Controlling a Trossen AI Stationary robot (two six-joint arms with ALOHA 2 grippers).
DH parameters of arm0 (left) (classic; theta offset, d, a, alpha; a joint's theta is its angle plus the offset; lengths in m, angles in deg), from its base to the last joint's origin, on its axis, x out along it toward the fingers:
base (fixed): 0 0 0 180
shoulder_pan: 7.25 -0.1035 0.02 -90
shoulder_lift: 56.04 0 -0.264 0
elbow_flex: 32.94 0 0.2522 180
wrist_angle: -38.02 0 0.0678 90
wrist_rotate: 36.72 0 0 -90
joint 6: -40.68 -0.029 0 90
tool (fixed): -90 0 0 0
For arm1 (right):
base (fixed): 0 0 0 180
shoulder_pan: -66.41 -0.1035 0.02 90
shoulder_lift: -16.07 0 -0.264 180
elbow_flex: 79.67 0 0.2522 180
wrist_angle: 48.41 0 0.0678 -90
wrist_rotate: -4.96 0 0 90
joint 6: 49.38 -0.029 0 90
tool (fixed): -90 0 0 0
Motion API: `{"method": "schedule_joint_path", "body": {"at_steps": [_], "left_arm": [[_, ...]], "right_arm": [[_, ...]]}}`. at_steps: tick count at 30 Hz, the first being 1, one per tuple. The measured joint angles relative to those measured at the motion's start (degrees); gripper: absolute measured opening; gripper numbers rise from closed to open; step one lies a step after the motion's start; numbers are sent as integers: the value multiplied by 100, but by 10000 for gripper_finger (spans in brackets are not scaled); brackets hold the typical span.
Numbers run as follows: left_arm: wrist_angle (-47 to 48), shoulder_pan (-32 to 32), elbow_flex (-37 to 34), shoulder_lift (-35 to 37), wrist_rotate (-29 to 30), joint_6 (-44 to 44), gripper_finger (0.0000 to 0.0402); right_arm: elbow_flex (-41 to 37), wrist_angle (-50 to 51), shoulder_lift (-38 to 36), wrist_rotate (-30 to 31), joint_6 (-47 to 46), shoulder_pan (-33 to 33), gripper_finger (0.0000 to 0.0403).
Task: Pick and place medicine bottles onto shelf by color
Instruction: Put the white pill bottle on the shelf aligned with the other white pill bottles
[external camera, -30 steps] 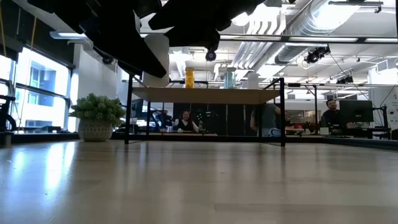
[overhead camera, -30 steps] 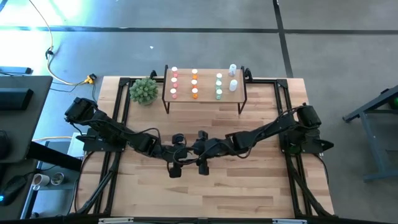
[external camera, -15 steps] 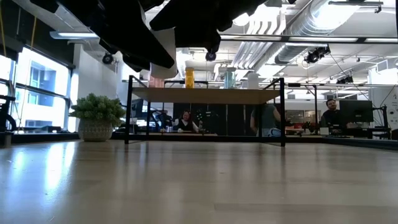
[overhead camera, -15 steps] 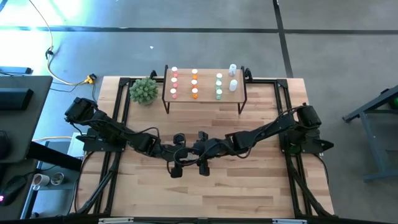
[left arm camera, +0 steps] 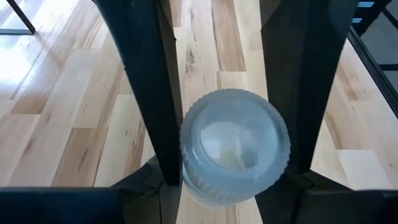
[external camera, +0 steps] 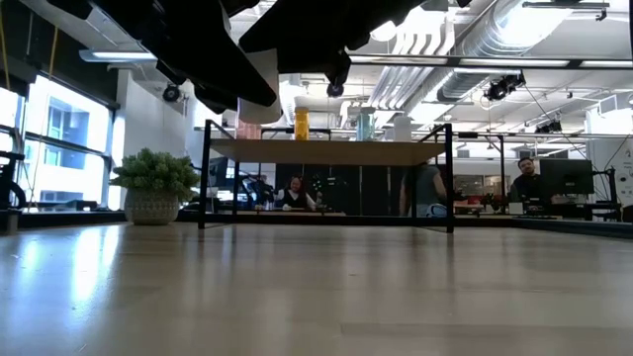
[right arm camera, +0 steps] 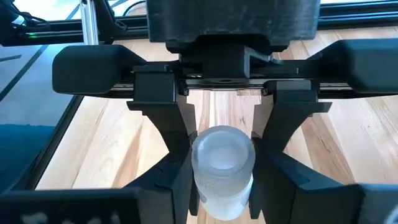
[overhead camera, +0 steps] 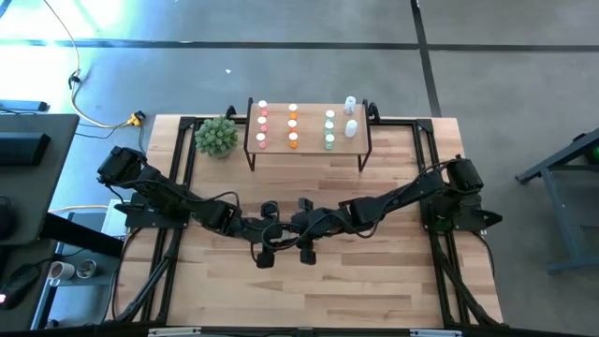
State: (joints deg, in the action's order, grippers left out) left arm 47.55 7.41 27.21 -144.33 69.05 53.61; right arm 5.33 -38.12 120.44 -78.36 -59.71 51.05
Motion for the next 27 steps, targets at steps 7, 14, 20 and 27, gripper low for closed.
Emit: {"method": "schedule_joint_path", "body": {"at_steps": [7, 14, 20, 27], "left_arm": [[0, 0, 0, 0, 12, -4, 161], [4, 2, 0, 0, 136, 22, 163], [9, 0, 0, 0, 69, 36, 164], [9, -2, 0, 0, -5, 37, 164]], "right_arm": [[0, -2, 0, -31, -13, 1, 125], [1, 10, 0, -15, -13, 2, 125], [5, 64, -2, -19, -42, 2, 125], [5, 100, -2, -29, -190, -2, 125]]}}
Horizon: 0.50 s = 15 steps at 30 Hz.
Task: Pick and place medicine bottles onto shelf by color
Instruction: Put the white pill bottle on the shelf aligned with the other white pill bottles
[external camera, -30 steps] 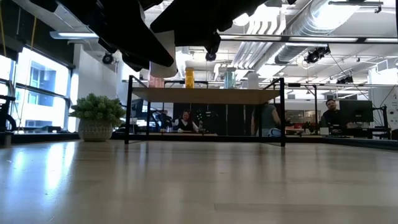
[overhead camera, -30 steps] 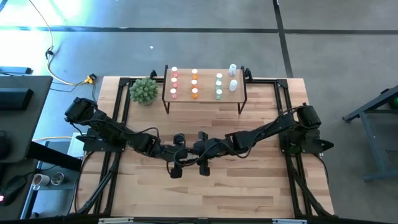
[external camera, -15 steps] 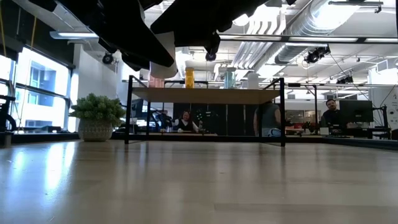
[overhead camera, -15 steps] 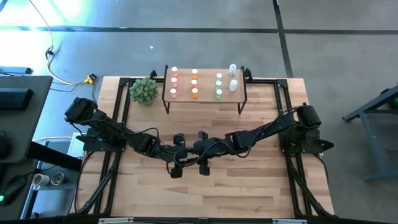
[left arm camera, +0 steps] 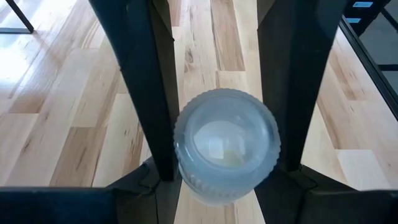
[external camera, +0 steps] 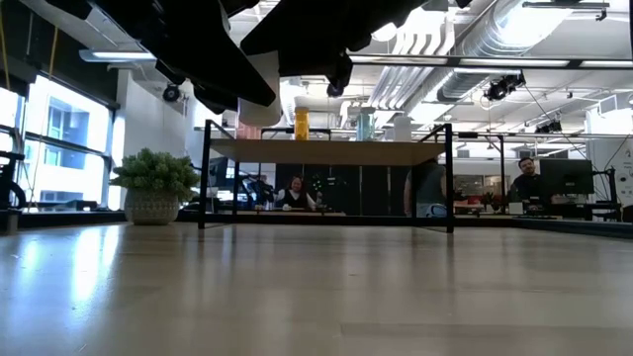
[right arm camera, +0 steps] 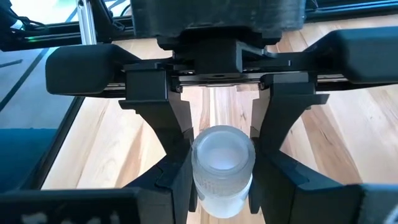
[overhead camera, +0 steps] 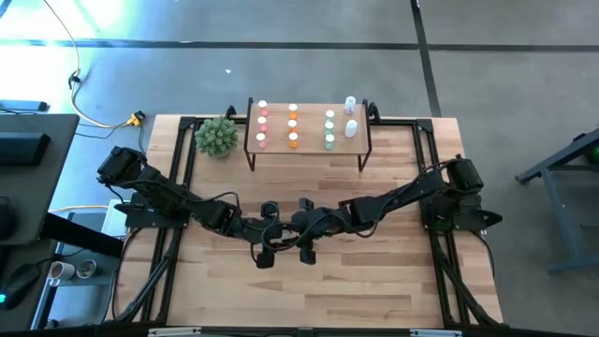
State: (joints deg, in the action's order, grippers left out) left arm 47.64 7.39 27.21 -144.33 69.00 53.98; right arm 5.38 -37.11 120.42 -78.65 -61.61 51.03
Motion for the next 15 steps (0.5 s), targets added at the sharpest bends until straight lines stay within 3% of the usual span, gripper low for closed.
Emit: {"method": "schedule_joint_path", "body": {"at_steps": [15], "left_arm": [[-2, 4, 0, 0, 86, -26, 164]], "right_arm": [[0, 9, 0, 35, -144, -11, 126]]}}
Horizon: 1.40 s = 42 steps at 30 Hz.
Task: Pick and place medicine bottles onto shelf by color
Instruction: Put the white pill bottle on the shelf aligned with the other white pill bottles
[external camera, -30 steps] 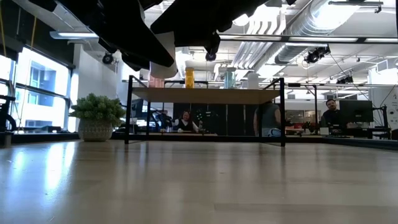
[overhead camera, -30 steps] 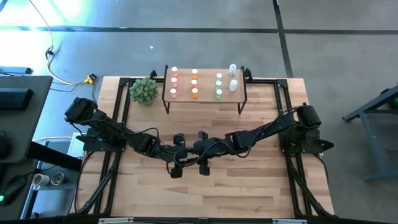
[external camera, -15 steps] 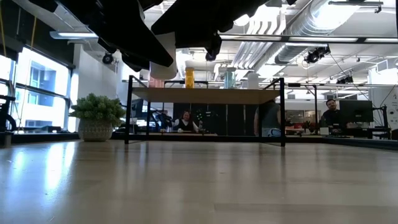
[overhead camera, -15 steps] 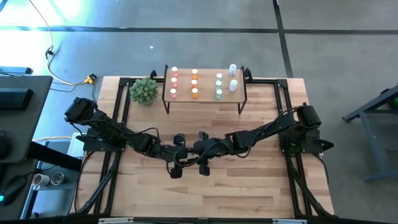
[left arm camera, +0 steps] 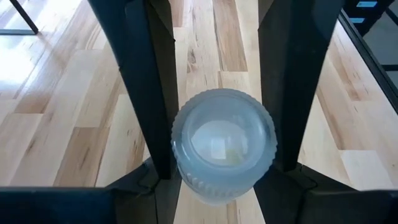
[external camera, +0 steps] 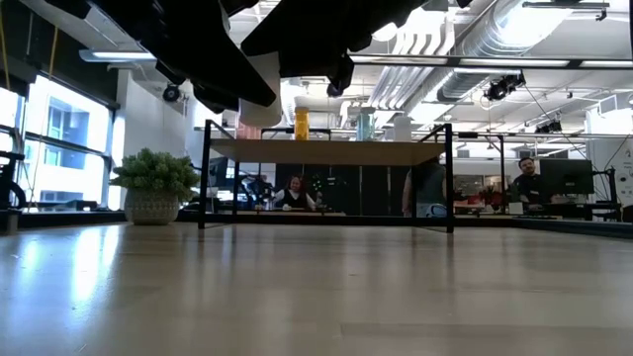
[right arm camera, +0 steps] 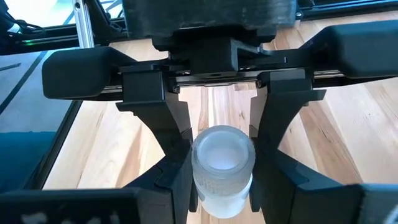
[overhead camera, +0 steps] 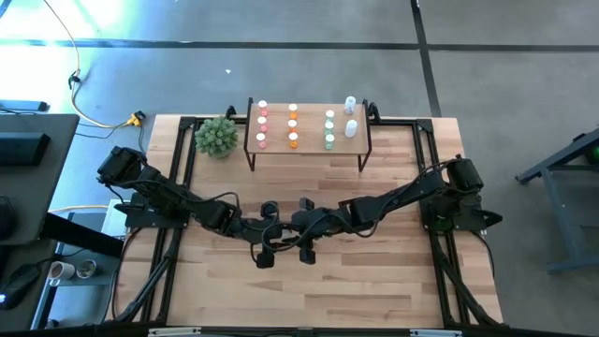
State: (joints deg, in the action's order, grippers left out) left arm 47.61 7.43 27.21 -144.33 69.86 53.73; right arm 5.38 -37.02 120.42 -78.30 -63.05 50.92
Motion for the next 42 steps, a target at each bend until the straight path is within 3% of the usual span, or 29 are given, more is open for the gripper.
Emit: {"method": "schedule_joint_path", "body": {"at_steps": [13, 25, 36, 42], "left_arm": [[5, -4, -2, 25, -69, 108, 227], [273, -4, -4, 386, 72, -127, 233], [443, 43, -1, 631, -9, -125, 230], [468, 81, -2, 629, -96, -125, 230]], "right_arm": [[0, 201, -82, 146, -113, -71, 126], [-2, 1168, -886, 1462, 198, -197, 126], [-19, 1847, -1690, 3278, 757, -195, 126], [-1045, 1765, -2380, 4340, 138, -77, 126]]}}
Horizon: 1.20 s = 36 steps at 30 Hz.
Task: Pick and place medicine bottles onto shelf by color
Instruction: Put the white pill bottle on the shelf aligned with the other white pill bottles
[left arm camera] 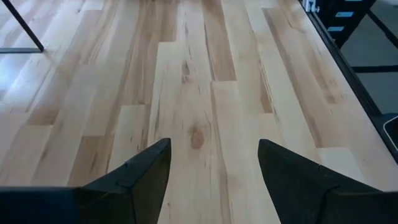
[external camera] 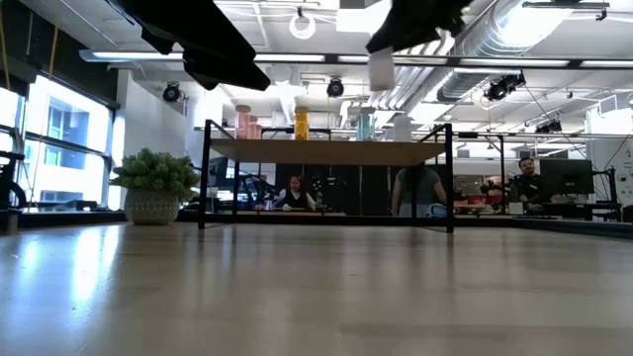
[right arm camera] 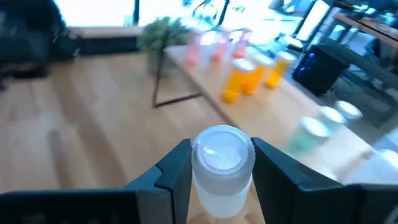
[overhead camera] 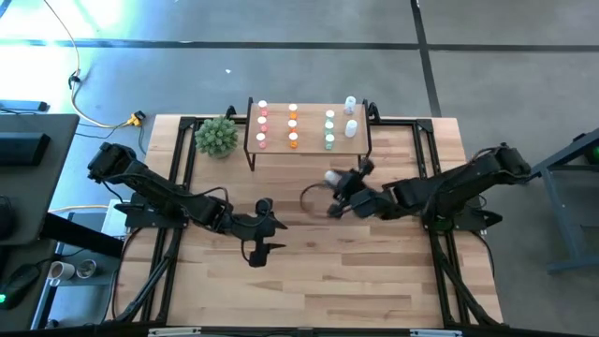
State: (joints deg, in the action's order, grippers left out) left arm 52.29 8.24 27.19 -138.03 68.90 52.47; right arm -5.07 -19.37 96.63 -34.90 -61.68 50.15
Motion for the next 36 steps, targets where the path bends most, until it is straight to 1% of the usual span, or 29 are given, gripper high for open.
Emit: {"method": "schedule_joint_path", "body": {"at_steps": [2, 5, 10, 13, 19, 23, 27, 29, 36], "left_arm": [[0, 0, 0, 0, -9, 0, 230], [-29, 0, 0, 0, -9, 0, 229], [-39, 0, 0, 0, -7, 0, 229], [-39, 0, 0, 0, -7, 2, 229], [-39, -4, 0, -2, -7, 2, 229], [-31, -4, 0, -2, -7, 2, 229], [-25, -4, 0, -4, -7, 2, 229], [-24, -5, 0, -4, -7, 0, 229], [-30, -9, 0, -4, -5, 2, 229]], "right_arm": [[-373, -277, -345, 151, -113, 45, 126], [-822, -566, -850, 393, -23, 133, 126], [-1286, -611, -1533, 437, 74, 562, 126], [-1353, -521, -1711, 139, 109, 940, 126], [-1362, -445, -1667, -653, 336, 1631, 126], [-1660, -573, -1685, -868, 161, 1953, 126], [-2028, -1065, -1764, -1208, 174, 2197, 126], [-2063, -1075, -1774, -1332, 82, 2344, 126], [-2050, -1056, -1756, -2043, -138, 2986, 126]]}}
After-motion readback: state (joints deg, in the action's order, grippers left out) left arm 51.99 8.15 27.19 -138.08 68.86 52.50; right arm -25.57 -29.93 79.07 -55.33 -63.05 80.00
